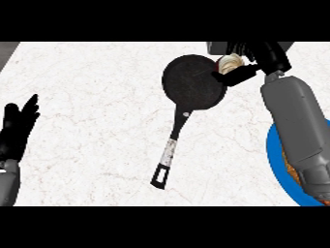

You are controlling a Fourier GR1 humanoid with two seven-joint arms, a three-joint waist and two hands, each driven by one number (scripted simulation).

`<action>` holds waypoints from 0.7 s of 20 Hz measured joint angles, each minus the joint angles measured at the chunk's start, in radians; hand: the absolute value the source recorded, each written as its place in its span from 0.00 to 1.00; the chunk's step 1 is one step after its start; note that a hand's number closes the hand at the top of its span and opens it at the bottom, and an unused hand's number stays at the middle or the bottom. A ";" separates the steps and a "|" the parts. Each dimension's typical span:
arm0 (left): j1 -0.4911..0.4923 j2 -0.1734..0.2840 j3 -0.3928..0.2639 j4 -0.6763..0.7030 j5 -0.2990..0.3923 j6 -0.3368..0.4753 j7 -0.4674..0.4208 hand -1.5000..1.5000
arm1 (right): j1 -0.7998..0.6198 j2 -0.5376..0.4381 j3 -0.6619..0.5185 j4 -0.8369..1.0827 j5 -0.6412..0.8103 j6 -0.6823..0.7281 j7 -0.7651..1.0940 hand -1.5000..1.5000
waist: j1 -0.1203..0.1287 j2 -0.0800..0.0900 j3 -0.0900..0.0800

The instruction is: Pick the cupcake from the plate and place it in the pan

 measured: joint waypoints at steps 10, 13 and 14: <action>0.000 -0.002 0.000 0.003 -0.003 -0.019 -0.031 0.50 | -0.182 0.093 -0.035 0.410 0.037 -0.192 -0.039 1.00 | 0.028 0.012 0.001; -0.013 -0.011 -0.007 0.013 -0.010 -0.014 -0.041 0.50 | -0.199 0.118 -0.048 0.488 0.035 -0.228 -0.064 1.00 | 0.039 0.019 0.001; -0.026 -0.013 -0.009 0.015 -0.012 -0.012 -0.036 0.50 | -0.200 0.126 -0.059 0.507 0.027 -0.236 -0.078 1.00 | 0.041 0.022 0.001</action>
